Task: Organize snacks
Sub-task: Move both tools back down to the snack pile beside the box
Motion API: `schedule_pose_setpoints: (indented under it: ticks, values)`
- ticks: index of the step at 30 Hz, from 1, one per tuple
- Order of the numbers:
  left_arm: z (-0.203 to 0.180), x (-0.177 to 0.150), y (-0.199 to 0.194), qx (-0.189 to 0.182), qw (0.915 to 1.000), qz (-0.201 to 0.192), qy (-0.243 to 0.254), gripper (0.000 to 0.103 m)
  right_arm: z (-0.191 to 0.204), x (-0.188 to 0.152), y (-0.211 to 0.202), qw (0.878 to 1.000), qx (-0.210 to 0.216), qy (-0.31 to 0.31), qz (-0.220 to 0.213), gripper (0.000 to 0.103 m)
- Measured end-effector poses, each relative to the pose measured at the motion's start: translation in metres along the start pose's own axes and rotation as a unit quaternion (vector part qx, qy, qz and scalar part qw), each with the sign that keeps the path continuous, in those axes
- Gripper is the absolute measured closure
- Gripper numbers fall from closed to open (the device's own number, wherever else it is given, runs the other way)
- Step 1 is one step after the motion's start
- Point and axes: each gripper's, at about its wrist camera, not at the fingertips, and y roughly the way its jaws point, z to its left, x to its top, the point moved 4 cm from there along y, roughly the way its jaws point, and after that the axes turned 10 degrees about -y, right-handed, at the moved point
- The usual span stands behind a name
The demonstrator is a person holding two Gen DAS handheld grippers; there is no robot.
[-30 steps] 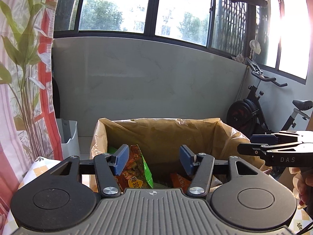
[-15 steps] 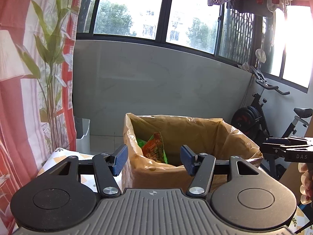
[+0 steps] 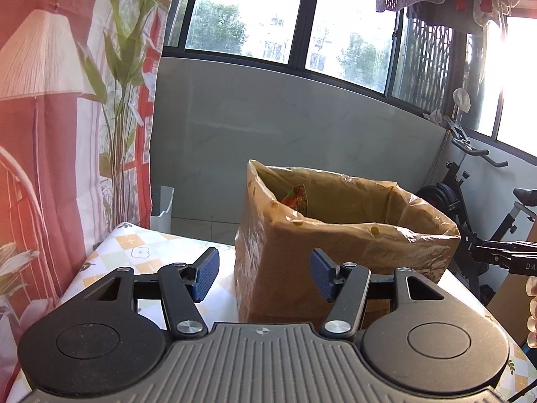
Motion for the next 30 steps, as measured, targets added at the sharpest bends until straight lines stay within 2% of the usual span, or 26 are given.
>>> schedule_pose_setpoints:
  ticks: [8, 22, 27, 30]
  values:
    - [0.007, -0.043, 0.008, 0.003, 0.999, 0.037, -0.023, 0.041, -0.005, -0.045, -0.003, 1.0, -0.012, 0.014, 0.016, 0.045]
    - [0.025, -0.087, 0.032, 0.027, 0.9957, 0.082, -0.035, 0.041, -0.03, -0.145, 0.015, 0.993, -0.046, 0.027, 0.109, 0.045]
    - [0.033, -0.094, 0.038, 0.037, 0.994, 0.095, -0.038, 0.042, -0.032, -0.153, 0.045, 0.991, -0.032, -0.016, 0.127, 0.045]
    - [0.038, -0.096, 0.041, 0.044, 0.9932, 0.1, -0.042, 0.042, -0.034, -0.153, 0.067, 0.99, -0.015, -0.043, 0.134, 0.037]
